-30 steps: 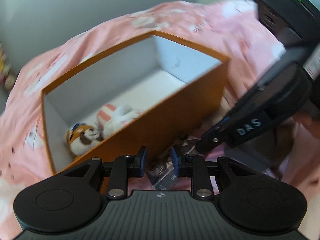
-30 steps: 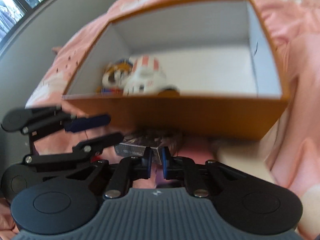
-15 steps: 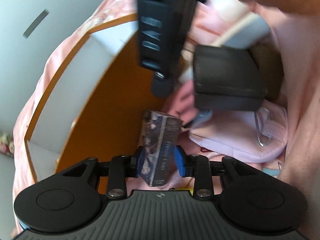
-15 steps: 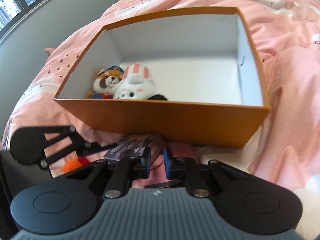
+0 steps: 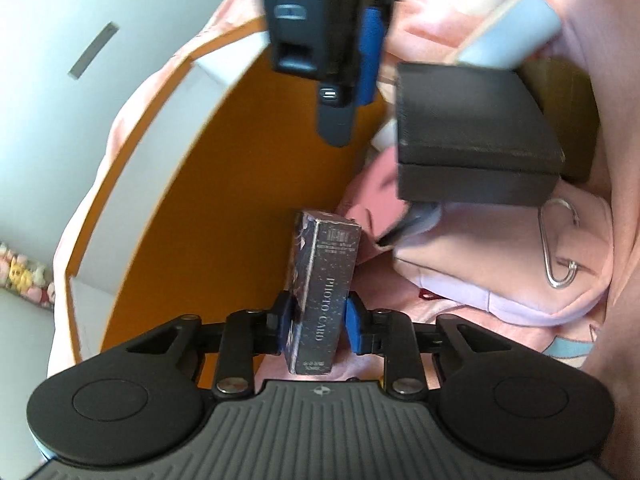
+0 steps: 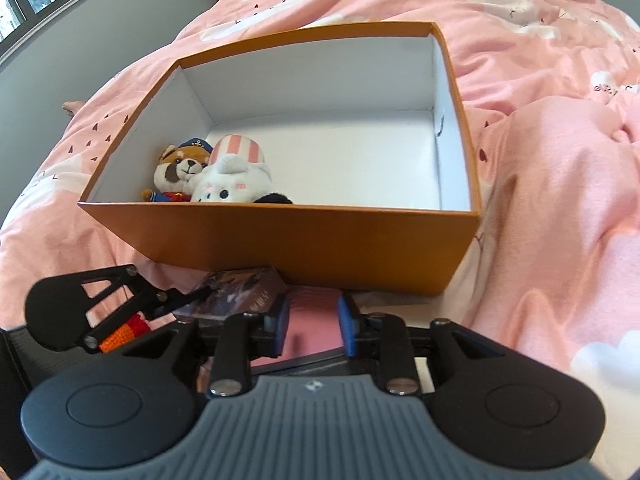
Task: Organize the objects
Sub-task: 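Grasp the dark PHOTO CARD box with the left tool, then grasp the black square box with the right tool while the left tool holds the card box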
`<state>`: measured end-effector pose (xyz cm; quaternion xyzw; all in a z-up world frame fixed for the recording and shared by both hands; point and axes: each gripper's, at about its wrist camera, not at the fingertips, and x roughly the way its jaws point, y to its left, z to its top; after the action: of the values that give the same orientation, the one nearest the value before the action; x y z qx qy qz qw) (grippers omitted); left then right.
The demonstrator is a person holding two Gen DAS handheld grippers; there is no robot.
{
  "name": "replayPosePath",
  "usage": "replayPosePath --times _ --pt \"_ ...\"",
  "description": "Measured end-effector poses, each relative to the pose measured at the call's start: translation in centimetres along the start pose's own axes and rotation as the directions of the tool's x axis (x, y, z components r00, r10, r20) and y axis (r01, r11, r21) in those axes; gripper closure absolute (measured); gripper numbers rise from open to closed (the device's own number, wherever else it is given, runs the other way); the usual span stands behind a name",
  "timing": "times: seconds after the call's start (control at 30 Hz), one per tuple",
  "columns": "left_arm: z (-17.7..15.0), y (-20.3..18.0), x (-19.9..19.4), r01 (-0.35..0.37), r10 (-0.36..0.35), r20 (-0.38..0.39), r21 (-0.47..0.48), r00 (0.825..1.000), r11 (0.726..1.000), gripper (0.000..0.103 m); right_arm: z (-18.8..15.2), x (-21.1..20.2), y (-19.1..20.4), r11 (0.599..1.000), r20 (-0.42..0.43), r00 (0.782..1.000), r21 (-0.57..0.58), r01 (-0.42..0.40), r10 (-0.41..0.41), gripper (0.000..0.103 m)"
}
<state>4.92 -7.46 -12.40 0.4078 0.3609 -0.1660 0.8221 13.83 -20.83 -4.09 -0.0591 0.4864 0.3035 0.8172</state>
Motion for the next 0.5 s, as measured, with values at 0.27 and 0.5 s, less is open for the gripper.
replayPosePath --times 0.27,0.5 --pt "-0.2 3.2 -2.5 0.084 -0.087 0.003 -0.302 0.996 0.950 0.076 -1.3 -2.6 1.0 0.997 0.026 0.997 -0.029 0.070 -0.069 0.052" --pt "-0.2 5.3 -3.9 0.100 -0.115 -0.007 -0.451 0.993 0.887 0.077 -3.5 -4.1 4.2 0.981 0.019 0.992 -0.146 0.124 -0.123 0.036"
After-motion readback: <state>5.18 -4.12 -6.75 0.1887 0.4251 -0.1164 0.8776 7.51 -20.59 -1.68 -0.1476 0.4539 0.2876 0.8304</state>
